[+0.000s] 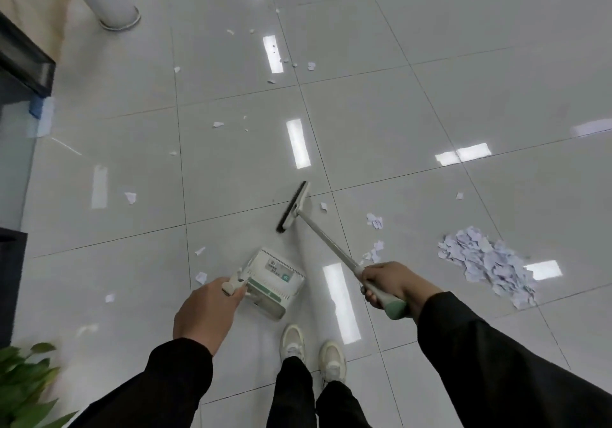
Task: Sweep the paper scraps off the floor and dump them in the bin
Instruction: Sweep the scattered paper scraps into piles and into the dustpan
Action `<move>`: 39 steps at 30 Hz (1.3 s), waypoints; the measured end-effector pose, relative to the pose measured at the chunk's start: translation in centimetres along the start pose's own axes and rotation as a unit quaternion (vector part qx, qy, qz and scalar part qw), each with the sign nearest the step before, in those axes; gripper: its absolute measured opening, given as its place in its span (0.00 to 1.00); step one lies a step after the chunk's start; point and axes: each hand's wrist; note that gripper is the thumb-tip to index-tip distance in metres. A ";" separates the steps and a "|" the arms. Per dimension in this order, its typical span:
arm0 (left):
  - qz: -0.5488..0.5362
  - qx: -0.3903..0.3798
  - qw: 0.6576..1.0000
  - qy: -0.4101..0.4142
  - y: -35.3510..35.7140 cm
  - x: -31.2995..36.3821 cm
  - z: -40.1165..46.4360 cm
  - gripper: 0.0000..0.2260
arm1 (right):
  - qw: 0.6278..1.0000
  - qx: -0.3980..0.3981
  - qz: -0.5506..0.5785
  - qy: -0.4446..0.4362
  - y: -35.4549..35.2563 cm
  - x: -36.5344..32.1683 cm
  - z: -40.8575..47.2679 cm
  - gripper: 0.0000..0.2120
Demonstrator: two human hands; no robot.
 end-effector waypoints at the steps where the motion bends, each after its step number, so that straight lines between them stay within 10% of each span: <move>1: 0.008 -0.007 1.000 0.006 -0.1 0.2 0.9 0.15 | 1.000 0.001 0.008 0.007 0.5 0.0 0.9 0.03; 19: 0.102 -0.096 0.979 0.146 2.4 11.5 5.0 0.15 | 0.969 0.166 0.150 0.101 -16.6 14.2 -9.8 0.09; 32: 0.154 -0.119 0.967 0.166 4.1 14.2 1.7 0.13 | 0.991 0.103 -0.026 0.085 -15.9 15.1 -12.5 0.10; 39: 0.138 -0.124 0.968 0.167 8.8 17.7 -3.4 0.12 | 0.977 0.145 -0.094 0.123 -27.9 20.2 -13.4 0.08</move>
Point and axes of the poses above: each hand's wrist, its own z-axis towards the middle knuckle, its own y-axis out of the palm, x = y × z, and after that the axes turned 8 degrees about -z, right-handed
